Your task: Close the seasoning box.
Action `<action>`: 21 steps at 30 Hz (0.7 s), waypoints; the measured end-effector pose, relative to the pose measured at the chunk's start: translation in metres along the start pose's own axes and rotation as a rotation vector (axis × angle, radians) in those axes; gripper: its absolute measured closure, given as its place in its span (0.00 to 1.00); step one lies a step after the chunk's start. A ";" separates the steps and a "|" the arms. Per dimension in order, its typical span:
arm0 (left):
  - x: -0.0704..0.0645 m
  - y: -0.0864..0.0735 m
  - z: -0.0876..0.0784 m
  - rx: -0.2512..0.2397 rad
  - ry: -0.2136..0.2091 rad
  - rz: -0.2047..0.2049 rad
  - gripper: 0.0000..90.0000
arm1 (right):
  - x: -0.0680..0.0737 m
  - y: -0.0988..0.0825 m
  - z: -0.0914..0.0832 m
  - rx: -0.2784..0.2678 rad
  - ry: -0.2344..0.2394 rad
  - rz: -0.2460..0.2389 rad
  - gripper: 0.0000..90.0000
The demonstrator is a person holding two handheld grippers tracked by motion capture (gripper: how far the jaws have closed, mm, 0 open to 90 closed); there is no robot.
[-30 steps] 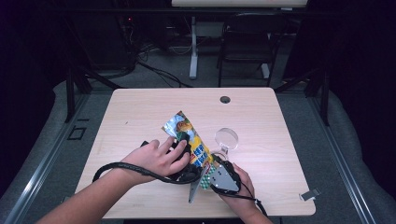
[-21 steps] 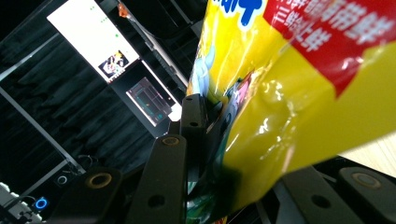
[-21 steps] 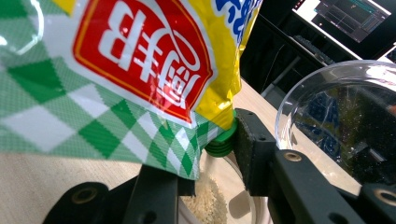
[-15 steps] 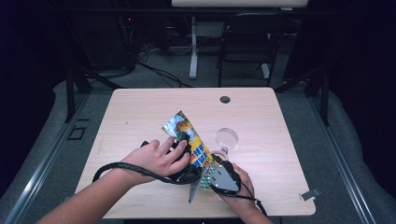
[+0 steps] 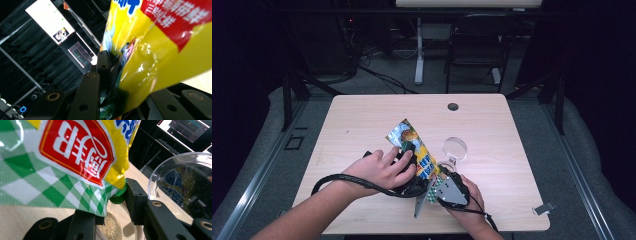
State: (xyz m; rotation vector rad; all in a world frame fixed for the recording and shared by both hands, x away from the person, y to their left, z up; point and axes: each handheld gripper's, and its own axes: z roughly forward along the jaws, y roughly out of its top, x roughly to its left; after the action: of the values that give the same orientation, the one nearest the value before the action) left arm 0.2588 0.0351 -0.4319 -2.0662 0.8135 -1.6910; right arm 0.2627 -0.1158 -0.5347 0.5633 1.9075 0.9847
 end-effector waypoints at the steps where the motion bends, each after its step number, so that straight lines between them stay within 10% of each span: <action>1: 0.000 0.000 0.000 -0.001 0.000 0.000 0.88 | 0.000 0.000 0.000 0.001 0.000 0.000 0.78; 21: 0.000 0.002 0.001 -0.003 -0.010 0.000 0.88 | 0.000 -0.001 0.001 0.011 0.000 0.000 0.78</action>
State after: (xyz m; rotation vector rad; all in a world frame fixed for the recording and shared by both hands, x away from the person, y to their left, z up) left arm 0.2592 0.0338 -0.4333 -2.0747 0.8130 -1.6791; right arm 0.2633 -0.1159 -0.5359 0.5692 1.9147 0.9744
